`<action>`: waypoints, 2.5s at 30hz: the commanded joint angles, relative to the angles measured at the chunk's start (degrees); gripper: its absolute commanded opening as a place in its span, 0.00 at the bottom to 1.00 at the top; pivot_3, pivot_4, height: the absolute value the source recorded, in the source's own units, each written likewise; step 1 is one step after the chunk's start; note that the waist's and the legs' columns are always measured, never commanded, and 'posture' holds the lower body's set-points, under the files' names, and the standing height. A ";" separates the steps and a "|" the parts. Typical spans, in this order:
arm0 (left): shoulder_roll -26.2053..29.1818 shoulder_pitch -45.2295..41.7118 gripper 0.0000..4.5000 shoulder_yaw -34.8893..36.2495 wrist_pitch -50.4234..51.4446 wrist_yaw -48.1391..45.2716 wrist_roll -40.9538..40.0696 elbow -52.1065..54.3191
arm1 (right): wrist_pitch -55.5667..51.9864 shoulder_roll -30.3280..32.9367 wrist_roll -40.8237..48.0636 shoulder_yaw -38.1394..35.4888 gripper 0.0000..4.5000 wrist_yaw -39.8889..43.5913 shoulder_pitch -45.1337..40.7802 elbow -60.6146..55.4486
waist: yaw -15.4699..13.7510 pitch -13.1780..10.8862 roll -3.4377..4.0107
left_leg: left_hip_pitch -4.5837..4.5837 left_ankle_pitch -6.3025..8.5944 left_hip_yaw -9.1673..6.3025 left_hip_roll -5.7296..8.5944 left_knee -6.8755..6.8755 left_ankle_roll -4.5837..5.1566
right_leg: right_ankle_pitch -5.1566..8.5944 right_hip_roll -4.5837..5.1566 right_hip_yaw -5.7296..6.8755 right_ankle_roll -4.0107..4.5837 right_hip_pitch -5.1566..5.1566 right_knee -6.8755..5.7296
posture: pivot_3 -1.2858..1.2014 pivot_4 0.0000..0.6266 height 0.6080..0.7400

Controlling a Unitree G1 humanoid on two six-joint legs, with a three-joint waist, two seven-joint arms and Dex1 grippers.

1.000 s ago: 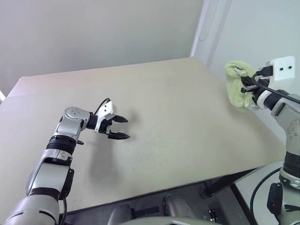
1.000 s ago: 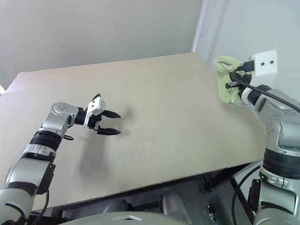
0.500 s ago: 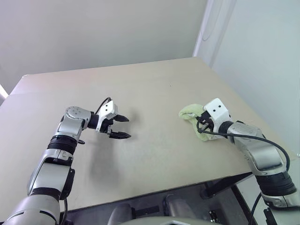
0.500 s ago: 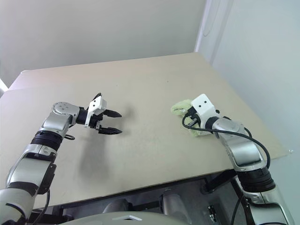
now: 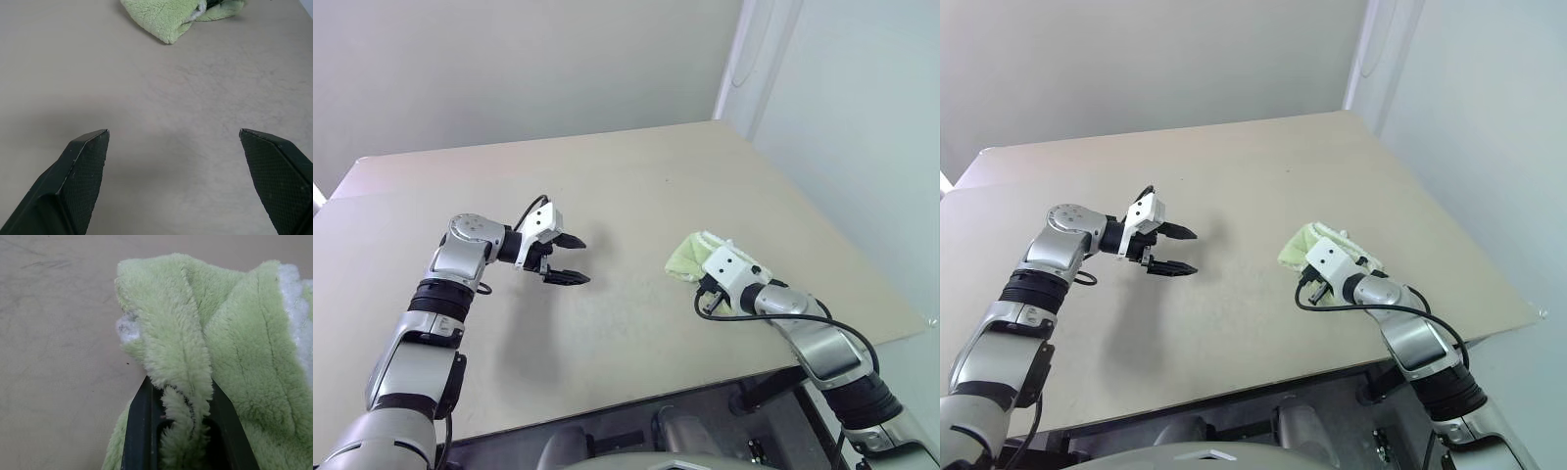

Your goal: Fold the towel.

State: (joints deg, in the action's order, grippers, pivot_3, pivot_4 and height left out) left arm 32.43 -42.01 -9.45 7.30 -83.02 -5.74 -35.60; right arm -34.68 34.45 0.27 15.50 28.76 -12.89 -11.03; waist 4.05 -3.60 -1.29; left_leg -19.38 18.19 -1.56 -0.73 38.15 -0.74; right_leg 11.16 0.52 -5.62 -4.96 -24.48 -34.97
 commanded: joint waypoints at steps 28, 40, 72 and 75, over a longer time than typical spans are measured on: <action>0.07 -1.82 1.00 0.46 -5.52 -0.28 -0.25 -5.51 | -12.42 -9.60 21.82 -20.06 0.99 3.65 -4.35 -11.35 | -0.06 -0.01 -0.01 | -0.02 0.00 -0.03 0.00 0.00 0.00 | -0.01 0.00 0.01 -0.01 0.00 -0.03 | 0.52 0.00 1.00; 0.60 -0.60 1.00 1.41 -4.37 -1.56 -1.60 -5.02 | -7.21 -14.96 19.99 -25.05 0.99 -5.68 -6.67 7.39 | 0.01 0.01 -0.04 | 0.00 0.00 -0.01 0.00 0.00 0.00 | -0.01 0.01 0.00 0.00 0.04 -0.03 | 0.52 0.00 1.00; 0.09 -0.87 1.00 2.23 -7.06 0.54 -1.94 -9.01 | 2.92 -14.85 10.68 -20.08 0.99 -8.15 -6.94 18.33 | 0.05 0.22 -0.31 | 0.08 0.00 -0.04 0.00 0.02 0.00 | 0.01 0.01 0.00 -0.02 0.41 -0.08 | 0.52 0.00 1.00; -0.26 -1.08 1.00 2.54 -7.44 0.72 -1.97 -9.68 | 2.02 -15.21 14.16 -23.34 0.99 -7.96 -8.05 15.37 | 0.05 0.20 -0.28 | 0.04 0.00 -0.04 0.01 0.03 0.00 | 0.00 0.01 0.00 -0.02 0.25 -0.08 | 0.52 0.00 1.00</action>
State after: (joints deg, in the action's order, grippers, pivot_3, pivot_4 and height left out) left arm 32.14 -41.24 -8.20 0.69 -82.31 -6.89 -45.41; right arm -32.55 19.14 12.42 -5.26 20.72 -19.33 7.83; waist 4.10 -3.40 -1.57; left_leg -19.34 18.18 -1.60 -0.72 38.18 -0.74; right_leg 11.16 0.53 -5.63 -4.98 -24.30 -35.05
